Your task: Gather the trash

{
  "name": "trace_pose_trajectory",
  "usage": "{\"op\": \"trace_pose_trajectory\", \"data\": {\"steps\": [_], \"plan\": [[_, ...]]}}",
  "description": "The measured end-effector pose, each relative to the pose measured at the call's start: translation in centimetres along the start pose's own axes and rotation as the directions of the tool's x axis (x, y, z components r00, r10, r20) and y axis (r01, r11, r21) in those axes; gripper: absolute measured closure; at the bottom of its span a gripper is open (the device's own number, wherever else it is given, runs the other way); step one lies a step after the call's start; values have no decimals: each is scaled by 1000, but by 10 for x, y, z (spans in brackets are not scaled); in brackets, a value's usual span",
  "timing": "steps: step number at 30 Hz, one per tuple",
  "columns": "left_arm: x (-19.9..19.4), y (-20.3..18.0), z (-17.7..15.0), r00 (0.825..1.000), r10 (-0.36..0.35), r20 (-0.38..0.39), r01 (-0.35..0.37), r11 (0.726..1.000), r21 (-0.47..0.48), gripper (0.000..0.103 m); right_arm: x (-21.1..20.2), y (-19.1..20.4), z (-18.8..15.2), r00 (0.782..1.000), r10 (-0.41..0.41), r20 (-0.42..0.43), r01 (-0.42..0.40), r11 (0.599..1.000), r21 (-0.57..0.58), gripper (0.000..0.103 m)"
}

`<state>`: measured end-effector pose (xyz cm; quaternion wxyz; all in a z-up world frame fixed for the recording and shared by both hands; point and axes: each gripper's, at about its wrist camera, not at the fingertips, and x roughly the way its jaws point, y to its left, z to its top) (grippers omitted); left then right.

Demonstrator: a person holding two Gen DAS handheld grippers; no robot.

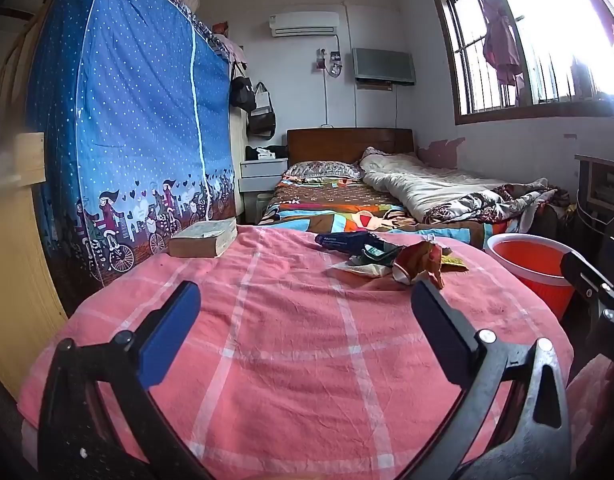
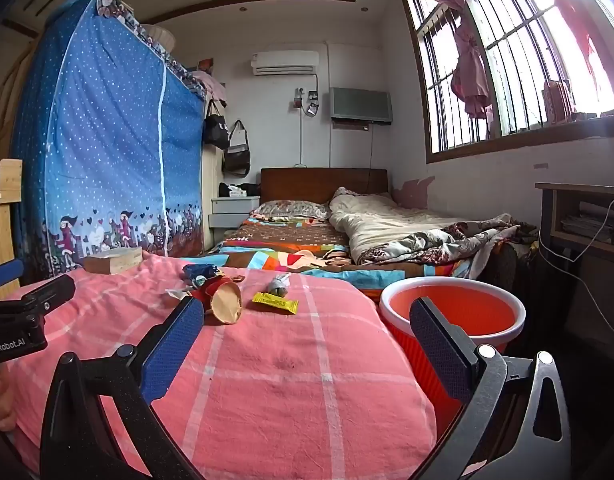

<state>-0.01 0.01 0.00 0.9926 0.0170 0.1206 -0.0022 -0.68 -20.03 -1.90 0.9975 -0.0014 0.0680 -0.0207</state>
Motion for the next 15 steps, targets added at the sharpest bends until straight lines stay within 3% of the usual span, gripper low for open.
{"op": "trace_pose_trajectory", "data": {"steps": [15], "plan": [[1,0,-11,1000,3,-10,-3,1000,-8,8,4,2,-1,1000,3,-16,-3,1000,4,0]]}}
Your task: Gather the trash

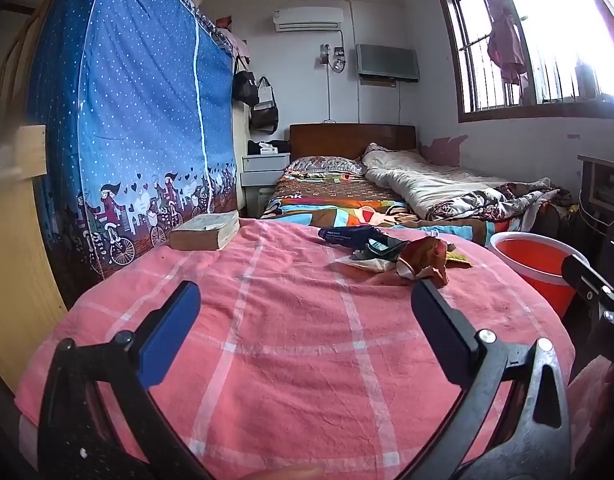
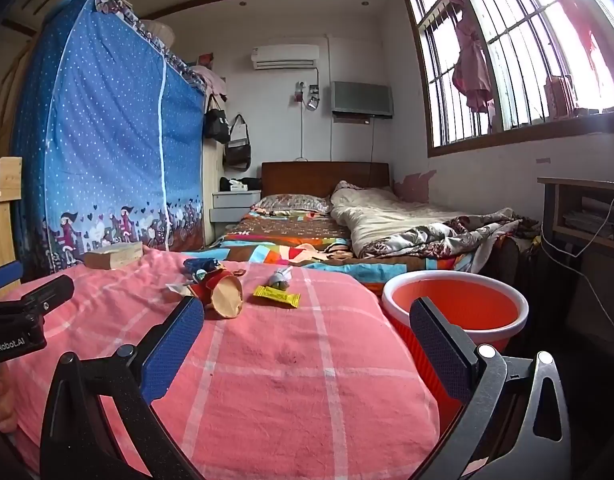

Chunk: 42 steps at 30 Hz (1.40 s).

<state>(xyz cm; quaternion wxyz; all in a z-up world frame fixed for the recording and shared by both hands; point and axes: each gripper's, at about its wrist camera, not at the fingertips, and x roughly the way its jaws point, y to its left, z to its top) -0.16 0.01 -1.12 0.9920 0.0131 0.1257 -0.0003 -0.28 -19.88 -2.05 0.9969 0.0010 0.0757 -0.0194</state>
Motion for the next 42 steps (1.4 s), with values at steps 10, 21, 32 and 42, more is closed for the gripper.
{"op": "trace_pose_trajectory", "data": {"steps": [10,21,32,42], "plan": [[4,4,6,1000,0,-18,0,1000,-6,8,0,-2,-1,1000,0,-12,0,1000,4,0],[4,4,6,1000,0,-20,0,1000,-6,8,0,-2,0,1000,1,-16,-1,1000,3,0],[4,4,8,1000,-1,-17,1,1000,-7,8,0,-2,0,1000,1,-15,-1,1000,4,0],[3,4,9,1000,0,-16,0,1000,-7,8,0,-2,0,1000,1,-15,-1,1000,3,0]]}}
